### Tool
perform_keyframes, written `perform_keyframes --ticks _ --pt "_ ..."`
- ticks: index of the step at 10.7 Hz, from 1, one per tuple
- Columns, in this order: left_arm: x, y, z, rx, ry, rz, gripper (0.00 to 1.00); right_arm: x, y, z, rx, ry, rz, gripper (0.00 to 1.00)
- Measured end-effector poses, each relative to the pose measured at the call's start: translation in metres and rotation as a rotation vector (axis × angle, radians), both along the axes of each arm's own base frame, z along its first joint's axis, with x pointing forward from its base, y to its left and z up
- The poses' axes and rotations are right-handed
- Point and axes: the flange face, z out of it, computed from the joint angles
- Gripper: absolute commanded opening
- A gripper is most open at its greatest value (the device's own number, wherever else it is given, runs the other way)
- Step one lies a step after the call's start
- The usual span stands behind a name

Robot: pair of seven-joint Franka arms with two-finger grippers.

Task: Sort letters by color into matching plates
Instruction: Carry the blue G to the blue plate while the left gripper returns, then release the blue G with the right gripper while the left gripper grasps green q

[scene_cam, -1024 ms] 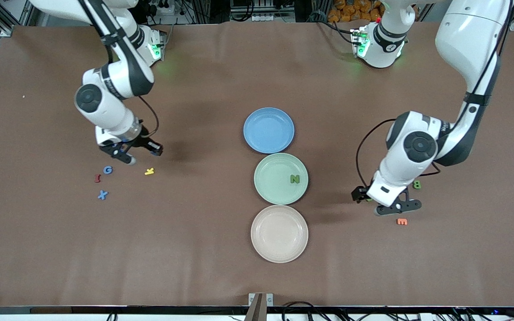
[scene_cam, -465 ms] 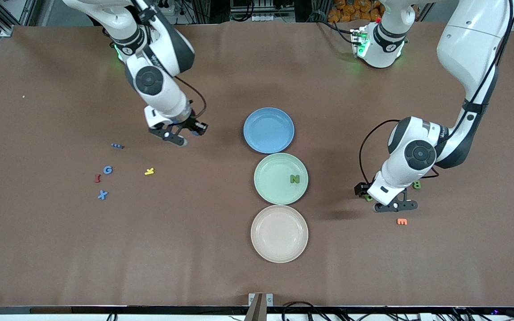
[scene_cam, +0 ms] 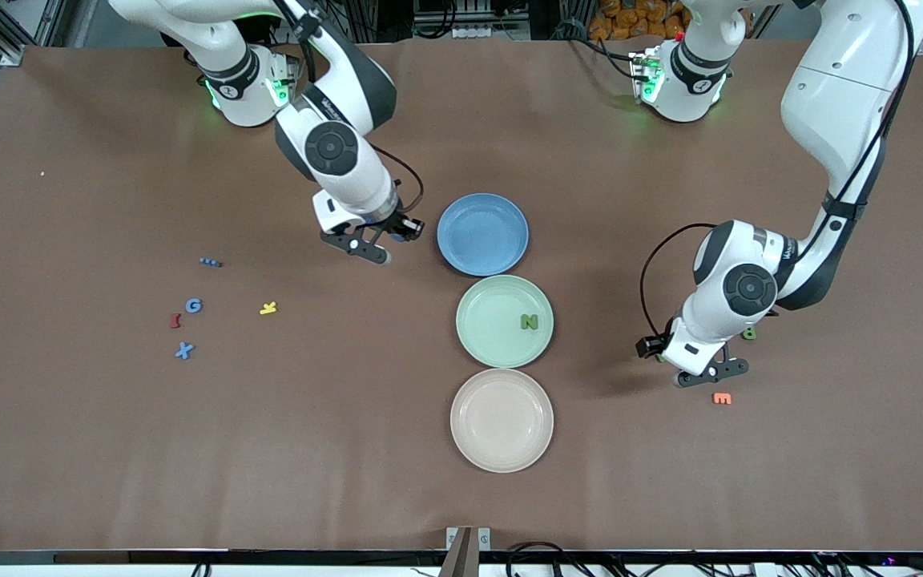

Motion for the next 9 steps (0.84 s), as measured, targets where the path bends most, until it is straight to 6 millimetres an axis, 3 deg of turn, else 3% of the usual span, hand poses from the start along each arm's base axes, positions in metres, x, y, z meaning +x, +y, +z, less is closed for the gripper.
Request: perform_keyframes --ticks 5,9 --pt "0.001 0.002 -0.008 -0.007 -0.003 0.057 0.75 -0.022 0.081 -0.02 0.01 0.019 0.0 0.18" --pt "0.004 0.014 -0.017 -0.011 0.001 0.079 0.67 -0.034 0.105 -0.057 -0.011 0.056 0.035 0.19"
